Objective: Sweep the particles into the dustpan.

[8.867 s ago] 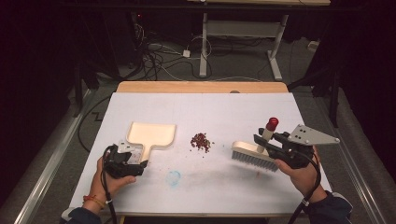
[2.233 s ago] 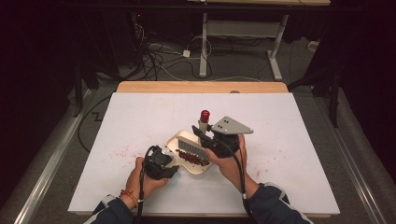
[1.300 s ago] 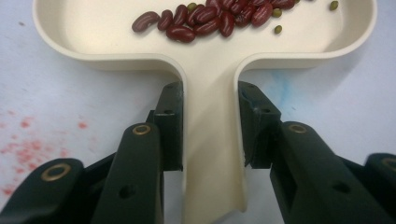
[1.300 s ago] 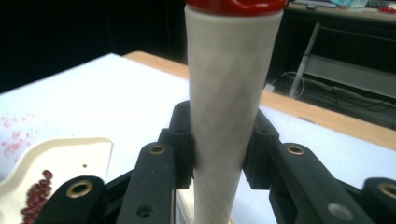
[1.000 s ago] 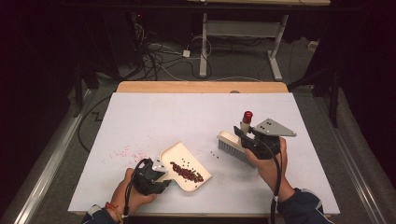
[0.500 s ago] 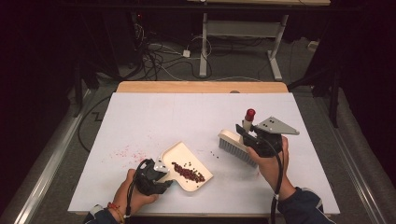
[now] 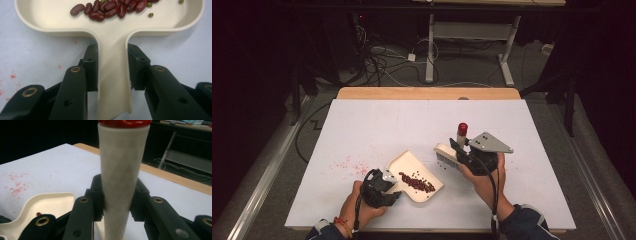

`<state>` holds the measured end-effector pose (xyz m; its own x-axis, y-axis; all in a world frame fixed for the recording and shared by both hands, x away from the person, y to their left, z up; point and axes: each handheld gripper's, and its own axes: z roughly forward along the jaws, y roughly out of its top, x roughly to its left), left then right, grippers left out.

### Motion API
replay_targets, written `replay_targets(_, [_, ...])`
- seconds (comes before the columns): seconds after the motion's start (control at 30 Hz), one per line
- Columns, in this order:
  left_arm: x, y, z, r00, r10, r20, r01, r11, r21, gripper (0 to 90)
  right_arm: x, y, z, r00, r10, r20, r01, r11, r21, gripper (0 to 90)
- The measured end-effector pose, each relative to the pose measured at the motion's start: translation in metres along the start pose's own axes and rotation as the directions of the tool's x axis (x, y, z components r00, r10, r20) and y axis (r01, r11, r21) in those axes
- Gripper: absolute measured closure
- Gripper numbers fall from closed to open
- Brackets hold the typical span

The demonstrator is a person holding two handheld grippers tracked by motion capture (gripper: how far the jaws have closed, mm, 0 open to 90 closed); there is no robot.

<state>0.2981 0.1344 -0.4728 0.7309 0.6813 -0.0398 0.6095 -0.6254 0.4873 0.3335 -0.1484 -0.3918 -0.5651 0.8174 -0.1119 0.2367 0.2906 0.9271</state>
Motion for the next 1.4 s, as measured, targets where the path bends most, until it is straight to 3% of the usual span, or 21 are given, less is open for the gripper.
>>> replay_targets(0.17, [-0.001, 0.008, 0.002, 0.9998, 0.01, -0.015, -0.01, 0.9998, 0.019, 63.9, 0.013, 0.001, 0.002, 0.9998, -0.02, -0.008, 0.02, 1.0, 0.0, 69.7])
replay_targets(0.27, [-0.001, 0.012, 0.002, 0.9993, 0.026, -0.027, -0.025, 0.999, 0.039, 63.9, 0.014, 0.001, 0.002, 0.9998, -0.021, -0.003, 0.021, 1.0, -0.002, 69.7])
replay_targets(0.5, [-0.001, 0.019, 0.006, 0.9994, 0.019, -0.031, -0.018, 0.9991, 0.038, 63.9, 0.016, -0.001, -0.002, 0.9999, 0.004, -0.016, -0.004, 1.0, -0.003, 69.6])
replay_targets(0.73, [-0.001, 0.024, 0.01, 0.9995, 0.006, -0.032, -0.005, 0.9995, 0.031, 63.9, 0.026, 0.0, -0.006, 0.9971, 0.001, -0.077, -0.002, 1.0, -0.007, 69.6])
replay_targets(0.97, [0.001, 0.024, 0.01, 0.9997, 0.001, -0.024, 0.0, 0.9997, 0.025, 63.9, 0.028, 0.004, -0.012, 0.9906, 0.009, -0.137, -0.013, 0.999, -0.032, 69.9])
replay_targets(1.17, [0.002, 0.023, 0.009, 0.9999, 0.003, -0.017, -0.002, 0.9998, 0.022, 63.9, 0.016, 0.013, -0.022, 0.9933, 0.014, -0.115, -0.023, 0.996, -0.08, 69.8])
replay_targets(1.23, [0.003, 0.023, 0.008, 0.9999, 0.007, -0.015, -0.007, 0.9996, 0.026, 64.0, 0.009, 0.014, -0.023, 0.9957, -0.005, -0.093, -0.003, 0.997, -0.08, 69.8])
replay_targets(1.4, [0.004, 0.021, 0.005, 0.9998, 0.013, -0.017, -0.012, 0.9995, 0.03, 64.0, -0.003, 0.005, -0.016, 0.9987, -0.05, 0.01, 0.051, 0.997, -0.057, 69.8])
